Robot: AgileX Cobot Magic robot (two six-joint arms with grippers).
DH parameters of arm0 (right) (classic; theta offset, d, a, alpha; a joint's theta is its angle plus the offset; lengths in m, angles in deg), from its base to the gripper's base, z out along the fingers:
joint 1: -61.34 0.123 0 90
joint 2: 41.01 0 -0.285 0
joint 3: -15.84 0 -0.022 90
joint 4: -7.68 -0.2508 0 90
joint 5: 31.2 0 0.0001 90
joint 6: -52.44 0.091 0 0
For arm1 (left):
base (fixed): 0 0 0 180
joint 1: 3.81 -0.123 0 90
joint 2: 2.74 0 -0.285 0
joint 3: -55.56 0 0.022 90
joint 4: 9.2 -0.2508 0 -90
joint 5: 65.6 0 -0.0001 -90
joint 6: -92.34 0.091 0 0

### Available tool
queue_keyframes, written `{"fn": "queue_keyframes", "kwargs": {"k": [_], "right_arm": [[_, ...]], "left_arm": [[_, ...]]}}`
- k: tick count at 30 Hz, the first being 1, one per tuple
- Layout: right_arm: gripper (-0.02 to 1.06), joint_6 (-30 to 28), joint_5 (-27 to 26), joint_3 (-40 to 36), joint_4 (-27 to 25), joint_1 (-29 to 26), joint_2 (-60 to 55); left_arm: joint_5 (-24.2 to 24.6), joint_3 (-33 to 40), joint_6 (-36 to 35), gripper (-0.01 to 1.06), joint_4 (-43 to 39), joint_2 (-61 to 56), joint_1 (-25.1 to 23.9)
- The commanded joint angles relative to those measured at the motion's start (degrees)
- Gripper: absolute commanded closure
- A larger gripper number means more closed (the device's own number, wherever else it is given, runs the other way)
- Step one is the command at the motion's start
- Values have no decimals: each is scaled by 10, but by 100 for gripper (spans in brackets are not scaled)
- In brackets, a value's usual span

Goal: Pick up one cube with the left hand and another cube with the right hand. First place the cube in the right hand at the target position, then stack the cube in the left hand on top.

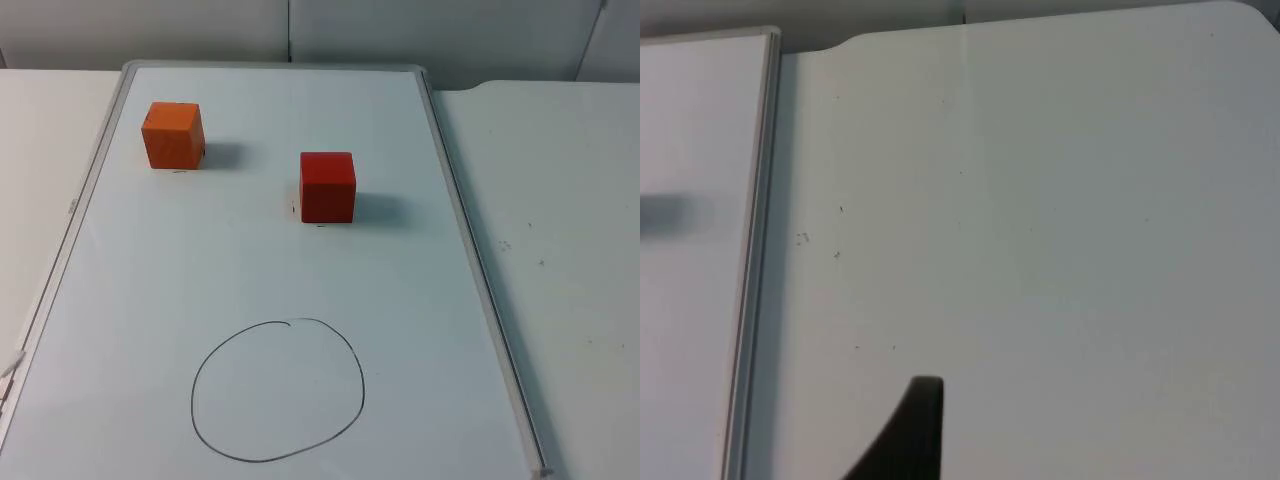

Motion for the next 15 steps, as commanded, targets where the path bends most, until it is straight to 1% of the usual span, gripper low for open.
{"fn": "queue_keyframes", "kwargs": {"k": [1, 3, 4, 5, 9, 10, 12, 13, 14, 15], "right_arm": [[8, -2, -6, -4, -3, -2, 2], [8, -2, -6, -4, -3, -2, 2], [8, -2, -6, -4, -3, -2, 2], [8, -2, -6, -4, -3, -2, 2], [8, -2, -6, -4, -3, -2, 2], [8, -2, -6, -4, -3, -2, 2], [8, -2, -6, -4, -3, -2, 2], [8, -2, -6, -4, -3, -2, 2], [8, -2, -6, -4, -3, -2, 2], [8, -2, -6, -4, -3, -2, 2]], "left_arm": [[-8, -5, -9, 0, 2, 2, 0], [-26, -19, -15, 0, 0, 25, 0], [-26, -19, -15, 0, 0, 25, 0], [-38, -28, -15, 0, 0, 41, 0], [-117, -64, -15, 0, -2, 121, 0], [-117, -64, -15, 0, -2, 121, 0], [-167, -86, -15, 0, -2, 179, 0], [-183, -98, -14, 0, -2, 206, 0], [-183, -98, -14, 0, -2, 206, 0], [-197, -111, -13, 0, -2, 233, 0]]}}
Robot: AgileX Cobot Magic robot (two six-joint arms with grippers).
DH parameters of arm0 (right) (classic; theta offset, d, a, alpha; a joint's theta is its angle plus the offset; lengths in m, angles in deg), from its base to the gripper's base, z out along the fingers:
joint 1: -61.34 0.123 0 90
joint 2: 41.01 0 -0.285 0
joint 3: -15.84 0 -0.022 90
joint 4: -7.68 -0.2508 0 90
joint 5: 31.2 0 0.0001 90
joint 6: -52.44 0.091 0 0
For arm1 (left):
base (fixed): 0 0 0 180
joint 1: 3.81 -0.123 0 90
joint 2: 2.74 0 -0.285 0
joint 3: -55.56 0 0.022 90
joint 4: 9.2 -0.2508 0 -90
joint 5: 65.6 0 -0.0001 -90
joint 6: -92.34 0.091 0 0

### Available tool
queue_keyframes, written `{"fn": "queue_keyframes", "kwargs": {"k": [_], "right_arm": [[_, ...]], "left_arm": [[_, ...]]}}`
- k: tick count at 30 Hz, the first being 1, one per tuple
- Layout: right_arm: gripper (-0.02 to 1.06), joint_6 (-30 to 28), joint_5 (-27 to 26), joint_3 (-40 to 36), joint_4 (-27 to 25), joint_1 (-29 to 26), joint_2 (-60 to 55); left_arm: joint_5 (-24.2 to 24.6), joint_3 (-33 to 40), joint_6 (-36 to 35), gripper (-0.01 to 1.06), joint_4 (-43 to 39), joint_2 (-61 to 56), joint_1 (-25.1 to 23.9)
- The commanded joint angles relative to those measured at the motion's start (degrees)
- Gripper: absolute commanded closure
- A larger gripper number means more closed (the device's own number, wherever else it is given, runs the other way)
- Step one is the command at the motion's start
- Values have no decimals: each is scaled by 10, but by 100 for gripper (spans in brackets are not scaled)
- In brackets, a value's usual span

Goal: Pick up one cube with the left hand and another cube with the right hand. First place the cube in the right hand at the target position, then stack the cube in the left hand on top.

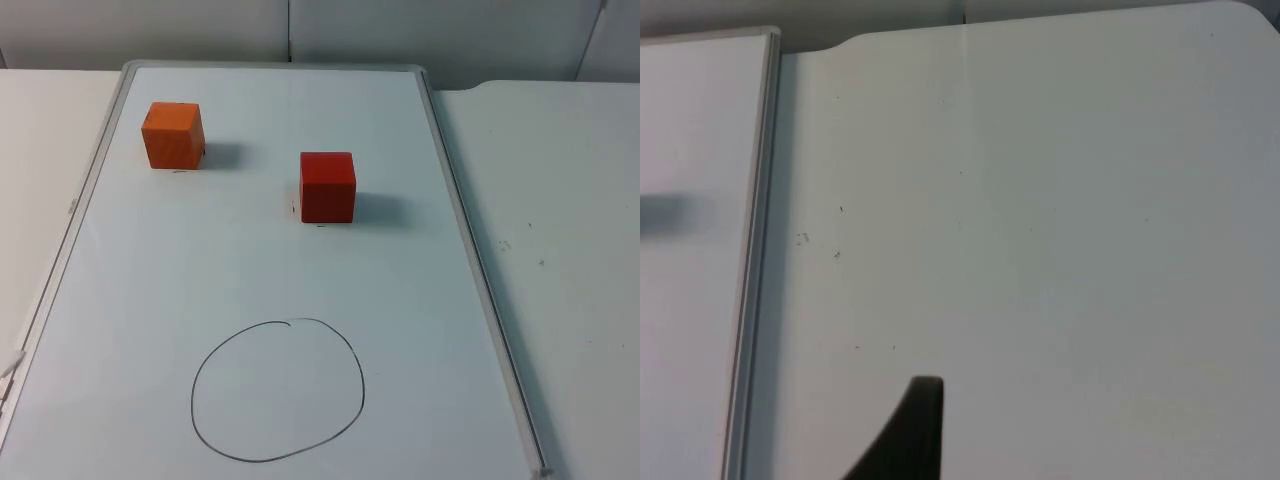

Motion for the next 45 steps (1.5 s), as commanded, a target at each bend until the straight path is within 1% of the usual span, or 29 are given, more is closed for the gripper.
{"fn": "queue_keyframes", "kwargs": {"k": [1, 3, 4, 9, 10, 12, 14, 16, 18, 21, 23, 24, 25, 26, 27, 28, 29, 32, 33, 37, 38, 41, 42, 45], "right_arm": [[8, -2, -6, -4, -3, -2, 2], [8, -2, -6, -4, -3, -2, 2], [8, -2, -6, -4, -3, -2, 2], [8, -2, -6, -4, -3, -2, 2], [8, -2, -6, -4, -3, -2, 2], [8, -2, -6, -4, -3, -2, 2], [8, -2, -6, -4, -3, -2, 2], [8, -2, -6, -4, -3, -2, 2], [8, -2, -6, -4, -3, -2, 2], [8, -2, -6, -4, -3, -2, 2], [8, 0, -6, -4, -3, -2, 2], [8, 1, -6, -4, -3, -2, 2], [8, 1, -6, -4, -3, -2, 2], [8, 1, -6, -4, -3, -2, 2], [8, 1, -6, -4, -3, -2, 2], [8, 1, -6, -4, -3, -2, 2], [8, 1, -6, -4, -3, -2, 2], [8, 1, -6, -4, -3, -2, 2], [8, 1, -6, -4, -3, -2, 2], [8, 1, -6, -4, -3, -2, 2], [8, 1, -6, -4, -3, -2, 2], [8, 1, -6, -4, -3, -2, 2], [8, 1, -6, -4, -3, -2, 2], [8, 1, -6, -4, -3, -2, 2]], "left_arm": [[-30, -20, -1, 0, 1, 35, 0], [-44, -48, 10, 0, 1, 91, 0], [-44, -48, 10, 0, 1, 91, 0], [-77, -132, 26, 0, 2, 224, 0], [-77, -132, 26, 0, 2, 224, 0], [-81, -167, 40, 0, 2, 275, 0], [-81, -208, 72, 1, 4, 338, 0], [-79, -216, 73, 1, 4, 351, 0], [-77, -256, 84, 1, 5, 408, 4], [-77, -280, 84, 1, 5, 454, 14], [-77, -302, 84, 1, 5, 495, 35], [-84, -313, 84, 1, 5, 518, 49], [-84, -313, 84, 1, 5, 518, 49], [-100, -328, 84, 1, 0, 555, 72], [-103, -334, 84, 1, -2, 568, 79], [-111, -348, 84, 1, -11, 605, 95], [-111, -348, 84, 1, -11, 605, 95], [-110, -378, 71, 1, -11, 688, 113], [-110, -378, 71, 1, -11, 688, 113], [-131, -407, 35, 1, -13, 807, 116], [-131, -407, 35, 1, -13, 807, 116], [-136, -437, 33, 1, 6, 886, 116], [-136, -437, 33, 1, 6, 886, 116], [-133, -472, 32, 1, 25, 940, 116]]}}
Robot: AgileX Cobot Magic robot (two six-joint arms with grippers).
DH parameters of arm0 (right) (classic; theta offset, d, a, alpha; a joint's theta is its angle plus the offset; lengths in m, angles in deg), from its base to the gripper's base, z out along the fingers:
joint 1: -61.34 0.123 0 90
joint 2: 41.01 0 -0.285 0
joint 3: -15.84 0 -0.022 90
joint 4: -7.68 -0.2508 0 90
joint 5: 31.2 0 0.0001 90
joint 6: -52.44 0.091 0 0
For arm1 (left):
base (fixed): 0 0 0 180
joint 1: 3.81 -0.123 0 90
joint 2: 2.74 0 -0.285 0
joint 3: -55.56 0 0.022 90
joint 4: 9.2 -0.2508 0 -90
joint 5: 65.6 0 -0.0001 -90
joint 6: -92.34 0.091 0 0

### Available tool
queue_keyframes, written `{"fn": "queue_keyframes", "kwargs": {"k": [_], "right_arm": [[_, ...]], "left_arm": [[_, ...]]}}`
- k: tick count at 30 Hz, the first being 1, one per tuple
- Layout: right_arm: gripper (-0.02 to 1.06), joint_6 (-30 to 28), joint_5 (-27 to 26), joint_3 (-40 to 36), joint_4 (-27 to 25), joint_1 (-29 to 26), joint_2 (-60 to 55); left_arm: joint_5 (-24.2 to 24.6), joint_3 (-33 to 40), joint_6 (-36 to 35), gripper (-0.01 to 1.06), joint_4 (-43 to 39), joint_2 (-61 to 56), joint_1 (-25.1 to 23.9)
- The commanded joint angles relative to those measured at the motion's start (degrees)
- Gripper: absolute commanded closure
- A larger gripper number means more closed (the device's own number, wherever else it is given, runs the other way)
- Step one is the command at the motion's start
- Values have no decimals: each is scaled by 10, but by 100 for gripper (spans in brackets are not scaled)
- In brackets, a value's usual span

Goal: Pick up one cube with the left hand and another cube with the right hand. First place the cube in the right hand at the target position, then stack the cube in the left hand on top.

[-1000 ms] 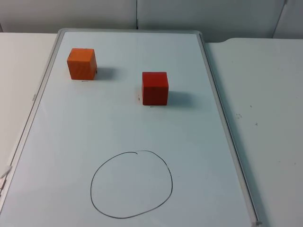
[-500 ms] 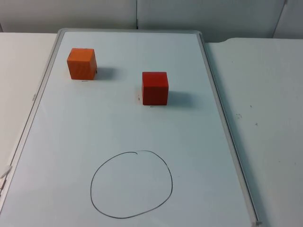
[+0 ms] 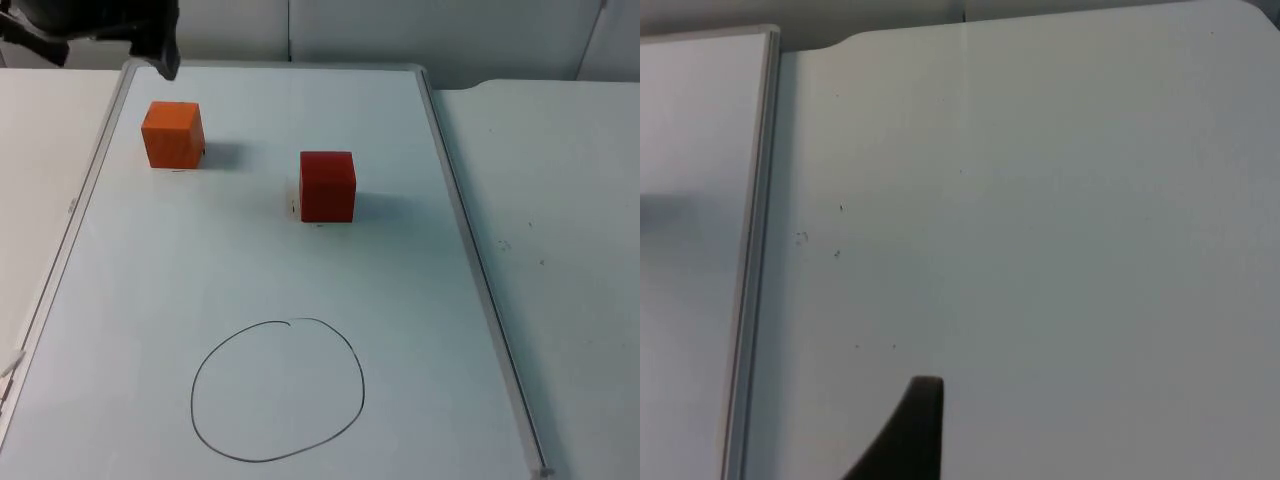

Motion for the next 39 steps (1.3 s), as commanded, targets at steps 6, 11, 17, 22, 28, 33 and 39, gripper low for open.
{"fn": "queue_keyframes", "kwargs": {"k": [6, 11, 17, 22, 28, 33, 39], "right_arm": [[8, 1, -6, -4, -1, -2, 2], [8, 1, -6, -4, -1, -2, 2], [8, 1, -6, -4, -1, -2, 2], [8, 1, -6, -4, -1, -2, 2], [8, 1, -6, -4, -1, -2, 2], [8, 1, -6, -4, -1, -2, 2], [8, 1, -6, -4, -1, -2, 2]], "left_arm": [[-3, -66, -7, 1, 35, 82, 18], [0, -119, -20, 1, 34, 134, 29], [-8, -148, -32, 1, 27, 172, 30], [-21, -148, -50, 1, 7, 189, 30], [-31, -148, -51, 1, 6, 199, 30], [-50, -148, -50, 1, 6, 199, 30], [-64, -148, -50, 30, 4, 199, 30]]}}
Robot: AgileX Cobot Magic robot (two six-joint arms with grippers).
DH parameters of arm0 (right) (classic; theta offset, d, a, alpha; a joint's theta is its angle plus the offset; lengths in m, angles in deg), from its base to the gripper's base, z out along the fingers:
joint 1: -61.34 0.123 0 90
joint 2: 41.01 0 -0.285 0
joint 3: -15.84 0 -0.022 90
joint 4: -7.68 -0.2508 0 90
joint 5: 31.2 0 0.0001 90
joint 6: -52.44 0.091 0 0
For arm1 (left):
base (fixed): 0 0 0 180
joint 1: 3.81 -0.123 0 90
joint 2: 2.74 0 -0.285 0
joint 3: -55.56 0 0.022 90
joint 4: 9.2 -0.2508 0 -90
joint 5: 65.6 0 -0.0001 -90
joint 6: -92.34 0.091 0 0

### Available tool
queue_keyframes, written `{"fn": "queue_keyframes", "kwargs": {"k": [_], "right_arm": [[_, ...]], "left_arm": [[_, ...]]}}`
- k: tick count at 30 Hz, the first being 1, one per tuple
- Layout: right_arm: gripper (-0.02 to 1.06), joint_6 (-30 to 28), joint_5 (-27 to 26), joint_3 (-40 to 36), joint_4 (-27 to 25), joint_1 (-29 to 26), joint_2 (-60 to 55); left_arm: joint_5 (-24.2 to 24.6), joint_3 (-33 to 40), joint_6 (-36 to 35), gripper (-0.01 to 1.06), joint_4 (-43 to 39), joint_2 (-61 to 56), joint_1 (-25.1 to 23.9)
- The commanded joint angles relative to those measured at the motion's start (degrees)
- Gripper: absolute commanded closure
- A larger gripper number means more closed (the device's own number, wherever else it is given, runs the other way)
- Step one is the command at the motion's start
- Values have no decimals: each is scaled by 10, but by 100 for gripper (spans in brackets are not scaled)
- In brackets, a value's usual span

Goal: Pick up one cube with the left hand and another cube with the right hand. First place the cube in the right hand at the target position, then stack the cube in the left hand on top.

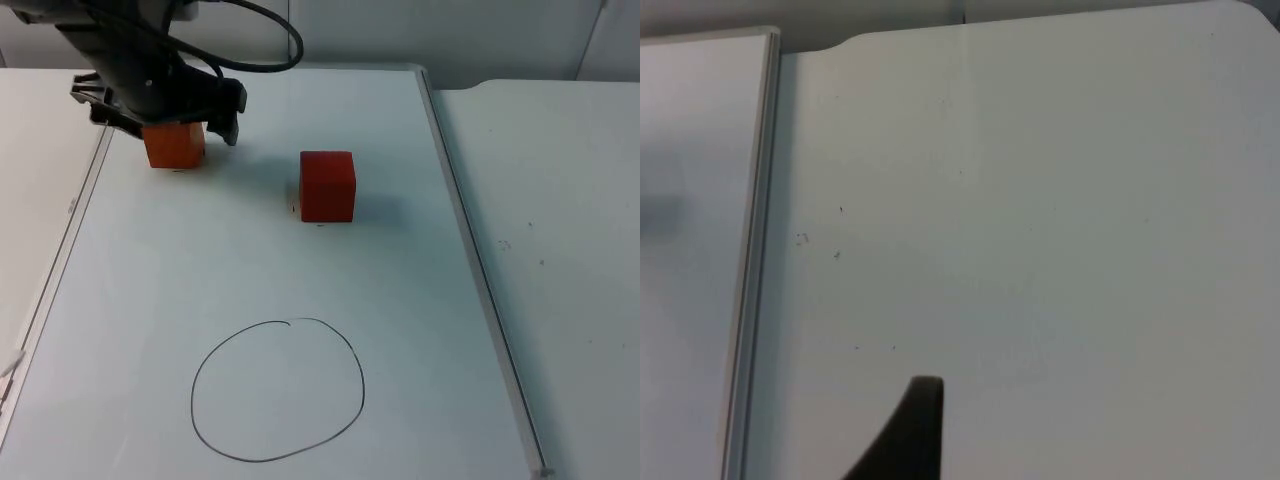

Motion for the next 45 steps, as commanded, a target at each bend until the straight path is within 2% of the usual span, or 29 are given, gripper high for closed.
{"fn": "queue_keyframes", "kwargs": {"k": [1, 2, 3, 4, 5, 6, 7, 9, 11, 15, 16, 19, 23, 25, 26, 30, 31, 35, 36, 40, 45], "right_arm": [[8, 0, -5, -4, -1, -2, 2], [8, 0, -5, -4, -1, -2, 2], [8, 0, -5, -4, -1, -2, 2], [8, 0, -5, -4, -1, -2, 2], [8, 0, -5, -4, -1, -2, 2], [8, 0, -5, -4, -1, -2, 2], [8, 0, -5, -4, -1, -2, 2], [8, 0, -5, -4, -1, -2, 2], [8, 0, -5, -4, -1, -2, 2], [8, 0, -5, -4, -1, -2, 2], [8, 0, -5, -4, -1, -2, 2], [8, 0, -5, -4, -1, -2, 2], [8, 0, -5, -4, -1, -2, 2], [8, 0, -5, -4, -1, -2, 2], [8, 0, -5, -4, -1, -2, 2], [8, -1, -5, -4, -1, -2, 2], [8, -1, -5, -4, -1, -2, 2], [8, -3, -5, -4, -1, -2, 2], [8, -3, -5, -4, -1, -2, 2], [8, -3, -5, -4, -1, -2, 2], [8, -4, -5, -4, -1, -2, 2]], "left_arm": [[-15, -6, -5, 39, -2, 0, 4], [-15, -6, -5, 39, -2, 0, 4], [-14, -6, -5, 46, -2, 0, 4], [-14, -6, -5, 56, -2, 0, 4], [-10, -6, -5, 70, -2, 0, 4], [-2, -6, -5, 77, -2, -4, 4], [-2, -6, -5, 77, -2, -4, 4], [20, -6, -5, 88, -2, -19, 4], [35, -6, -5, 89, -3, -33, 4], [116, -7, -47, 89, -60, -136, 4], [116, -7, -47, 89, -60, -136, 4], [173, -7, -47, 89, -79, -224, 4], [194, 17, -47, 89, -80, -316, 4], [186, 67, -47, 89, -74, -397, 4], [186, 67, -47, 89, -74, -397, 4], [131, 217, -41, 89, -74, -551, 4], [131, 217, -41, 89, -74, -551, 4], [91, 398, -41, 89, -81, -712, 4], [91, 398, -41, 89, -81, -712, 4], [95, 551, -44, 89, -91, -862, 4], [115, 618, -48, 89, -91, -967, 4]]}}
